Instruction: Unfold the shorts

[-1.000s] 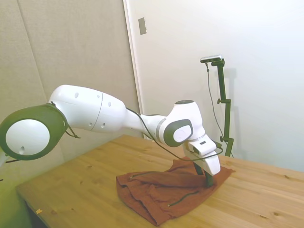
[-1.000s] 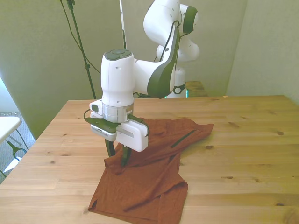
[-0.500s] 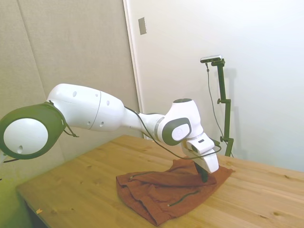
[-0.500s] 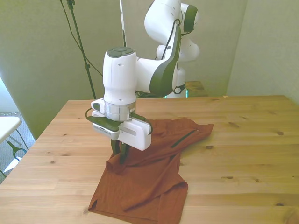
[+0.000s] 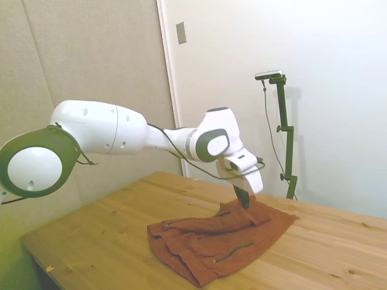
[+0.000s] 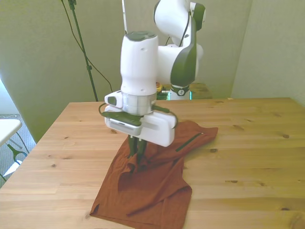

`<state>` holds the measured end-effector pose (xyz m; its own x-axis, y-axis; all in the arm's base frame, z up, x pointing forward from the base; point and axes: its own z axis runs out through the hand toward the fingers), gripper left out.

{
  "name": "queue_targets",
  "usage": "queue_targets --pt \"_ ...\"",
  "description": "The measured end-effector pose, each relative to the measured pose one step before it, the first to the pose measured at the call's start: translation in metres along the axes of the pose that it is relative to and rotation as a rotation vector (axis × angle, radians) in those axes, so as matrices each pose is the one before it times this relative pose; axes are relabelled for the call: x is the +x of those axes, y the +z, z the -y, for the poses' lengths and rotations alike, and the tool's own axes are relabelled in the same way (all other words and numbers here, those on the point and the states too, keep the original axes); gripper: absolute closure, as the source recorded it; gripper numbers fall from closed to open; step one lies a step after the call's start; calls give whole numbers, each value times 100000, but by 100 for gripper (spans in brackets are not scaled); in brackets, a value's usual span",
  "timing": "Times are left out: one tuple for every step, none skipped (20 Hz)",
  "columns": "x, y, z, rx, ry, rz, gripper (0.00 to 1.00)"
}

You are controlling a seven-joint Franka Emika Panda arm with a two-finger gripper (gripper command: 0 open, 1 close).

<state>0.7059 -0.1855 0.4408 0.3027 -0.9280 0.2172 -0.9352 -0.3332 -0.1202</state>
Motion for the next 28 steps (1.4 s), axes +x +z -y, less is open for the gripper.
queue_targets --pt "-890 -1421 1182 -381 -2379 -2673 100" --pt "-825 -1307 1052 -127 -1910 -2540 100" --pt "-766 -1055 915 10 -1917 -1904 100" --pt "-707 -808 808 196 -1490 -1455 100" --pt "-983 -633 1017 -33 -2083 -1812 100" --pt "-1052 -415 1047 166 -1563 -1807 100" --pt "-1183 -201 1019 -150 -1760 -1600 100" --pt "-1236 -165 1012 -65 -1476 -1361 100" --pt "-1252 -223 1085 -109 -1340 -1906 100" --pt "-1313 -292 1150 170 -1470 -1863 100" --pt "-1340 -226 1172 295 -1213 -1562 100" --pt "-1362 -130 1120 628 -1163 -519 100" --pt "-1358 29 1039 280 -970 -159 100" --pt "-1209 178 881 -101 -870 -24 100" --pt "-1035 358 724 -346 -813 242 100" --pt "-950 333 662 -429 -933 492 0" --pt "-932 421 605 -739 -831 696 0" --pt "-913 311 659 -215 -979 533 0" --pt "-972 139 741 546 -1223 444 0" --pt "-1025 20 692 472 -1395 485 0" --pt "-1021 -286 700 678 -1391 440 0" --pt "-1020 -480 683 711 -1387 381 0" --pt "-837 -683 586 877 -1093 139 0" --pt "-660 -721 492 697 -797 -35 0" --pt "-456 -638 386 683 -271 -146 0" --pt "-183 -479 257 852 -77 -299 0" --pt "39 -252 81 629 319 263 0" --pt "298 -9 -146 497 876 1412 0"
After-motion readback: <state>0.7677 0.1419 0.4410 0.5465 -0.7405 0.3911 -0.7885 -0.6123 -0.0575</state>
